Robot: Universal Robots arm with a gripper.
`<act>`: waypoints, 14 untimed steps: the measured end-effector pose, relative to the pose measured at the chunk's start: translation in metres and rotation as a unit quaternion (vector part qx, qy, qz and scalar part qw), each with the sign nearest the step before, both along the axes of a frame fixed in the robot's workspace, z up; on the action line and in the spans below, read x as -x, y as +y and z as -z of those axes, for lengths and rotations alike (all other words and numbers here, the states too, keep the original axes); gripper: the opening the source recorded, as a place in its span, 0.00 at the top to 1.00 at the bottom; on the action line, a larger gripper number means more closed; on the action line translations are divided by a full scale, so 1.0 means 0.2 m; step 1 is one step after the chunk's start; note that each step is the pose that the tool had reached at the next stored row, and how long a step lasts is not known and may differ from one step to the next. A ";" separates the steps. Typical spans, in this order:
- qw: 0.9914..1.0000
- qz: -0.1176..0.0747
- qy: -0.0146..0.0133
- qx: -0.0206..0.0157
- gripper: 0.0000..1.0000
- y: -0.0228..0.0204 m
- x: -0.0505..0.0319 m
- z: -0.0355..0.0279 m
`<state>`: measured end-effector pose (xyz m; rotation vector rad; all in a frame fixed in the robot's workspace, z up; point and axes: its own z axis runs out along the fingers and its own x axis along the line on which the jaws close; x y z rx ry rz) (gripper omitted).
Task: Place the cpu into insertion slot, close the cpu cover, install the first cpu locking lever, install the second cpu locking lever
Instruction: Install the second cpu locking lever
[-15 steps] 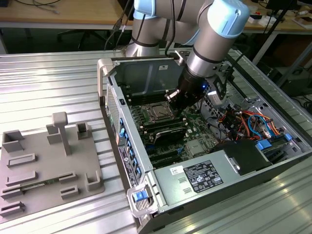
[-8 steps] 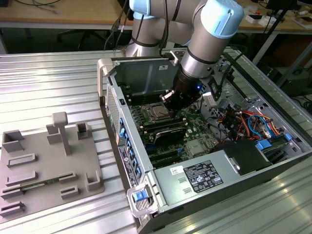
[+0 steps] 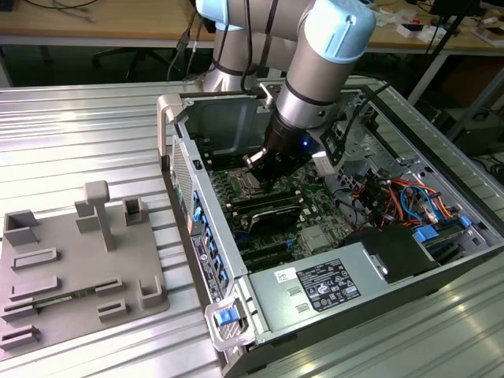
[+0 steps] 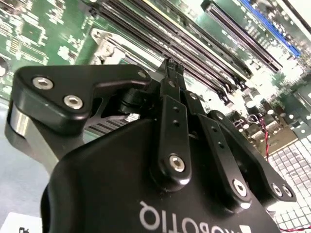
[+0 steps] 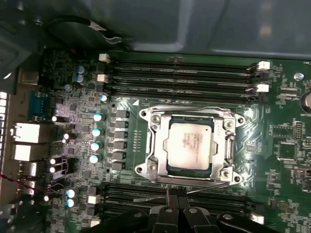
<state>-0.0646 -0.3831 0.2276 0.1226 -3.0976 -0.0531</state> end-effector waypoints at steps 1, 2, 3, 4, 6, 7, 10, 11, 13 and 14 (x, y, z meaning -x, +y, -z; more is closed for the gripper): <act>1.000 0.000 0.000 0.000 0.89 0.001 0.010 0.001; 1.000 0.000 0.000 0.000 0.89 0.003 0.023 0.003; 1.000 0.000 0.000 0.000 0.89 0.005 0.033 0.003; 1.000 0.000 0.000 0.000 0.89 0.007 0.050 0.005; 1.000 0.000 0.000 0.000 0.89 0.009 0.066 0.008; 1.000 0.000 0.000 0.000 0.89 0.009 0.074 0.009; 1.000 0.000 0.000 0.001 0.89 0.009 0.084 0.013; 1.000 0.000 0.000 0.002 0.89 0.008 0.088 0.015; 1.000 0.000 0.000 0.002 0.89 0.009 0.097 0.017; 1.000 0.000 0.000 0.002 0.89 0.009 0.105 0.019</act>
